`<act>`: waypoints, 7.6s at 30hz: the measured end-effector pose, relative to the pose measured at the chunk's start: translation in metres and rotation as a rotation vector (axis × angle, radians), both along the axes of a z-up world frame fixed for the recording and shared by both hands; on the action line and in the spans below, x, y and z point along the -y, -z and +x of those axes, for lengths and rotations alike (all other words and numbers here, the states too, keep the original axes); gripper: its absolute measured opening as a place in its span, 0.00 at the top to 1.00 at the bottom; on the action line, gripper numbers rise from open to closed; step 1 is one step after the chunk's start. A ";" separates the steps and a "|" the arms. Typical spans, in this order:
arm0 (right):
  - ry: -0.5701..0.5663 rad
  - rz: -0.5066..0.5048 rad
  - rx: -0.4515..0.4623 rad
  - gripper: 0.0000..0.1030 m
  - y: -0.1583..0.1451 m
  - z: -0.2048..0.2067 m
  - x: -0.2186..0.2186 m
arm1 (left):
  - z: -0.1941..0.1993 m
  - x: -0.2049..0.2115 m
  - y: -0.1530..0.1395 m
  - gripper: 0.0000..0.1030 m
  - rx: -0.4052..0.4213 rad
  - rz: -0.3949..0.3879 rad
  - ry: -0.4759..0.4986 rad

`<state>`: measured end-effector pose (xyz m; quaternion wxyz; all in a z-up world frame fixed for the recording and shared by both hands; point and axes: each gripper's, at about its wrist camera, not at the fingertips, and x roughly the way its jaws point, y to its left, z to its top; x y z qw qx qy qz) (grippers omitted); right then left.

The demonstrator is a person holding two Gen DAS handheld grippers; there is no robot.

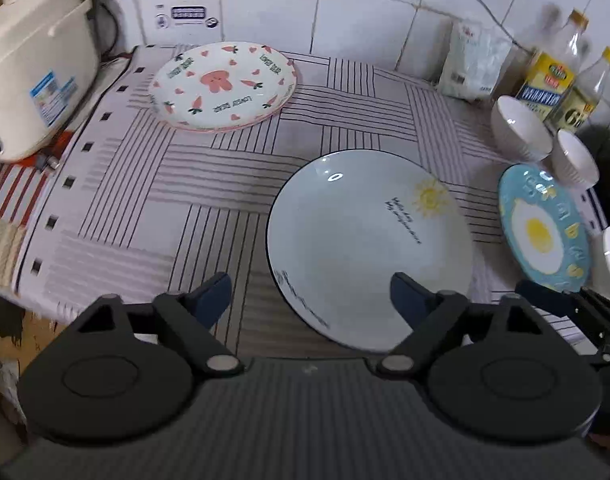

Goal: Organize plates and bowls
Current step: 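Reach both grippers to the white sun plate rim and close them, then slide the white sun plate toward the bunny plate with both grippers, then open, then move both grippers to the rim of the blue egg plate, then close both grippers on the blue egg plate rim, then lift the blue egg plate with both grippers and lower it onto the white plate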

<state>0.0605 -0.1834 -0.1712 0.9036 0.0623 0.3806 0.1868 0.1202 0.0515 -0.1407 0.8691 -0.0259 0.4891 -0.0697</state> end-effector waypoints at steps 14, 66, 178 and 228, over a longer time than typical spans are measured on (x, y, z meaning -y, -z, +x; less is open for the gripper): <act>0.275 0.149 -0.146 0.64 0.057 0.039 -0.004 | 0.057 -0.005 0.071 0.71 -0.057 0.082 0.261; 0.239 0.025 -0.083 0.75 0.060 0.156 0.021 | 0.193 0.031 0.077 0.66 -0.124 0.020 0.412; 0.526 0.090 0.006 0.79 0.065 -0.010 0.187 | 0.077 0.214 0.053 0.77 -0.024 -0.050 0.430; -0.065 0.108 -0.042 0.79 0.041 0.155 0.057 | 0.119 0.032 0.057 0.74 -0.162 -0.107 -0.108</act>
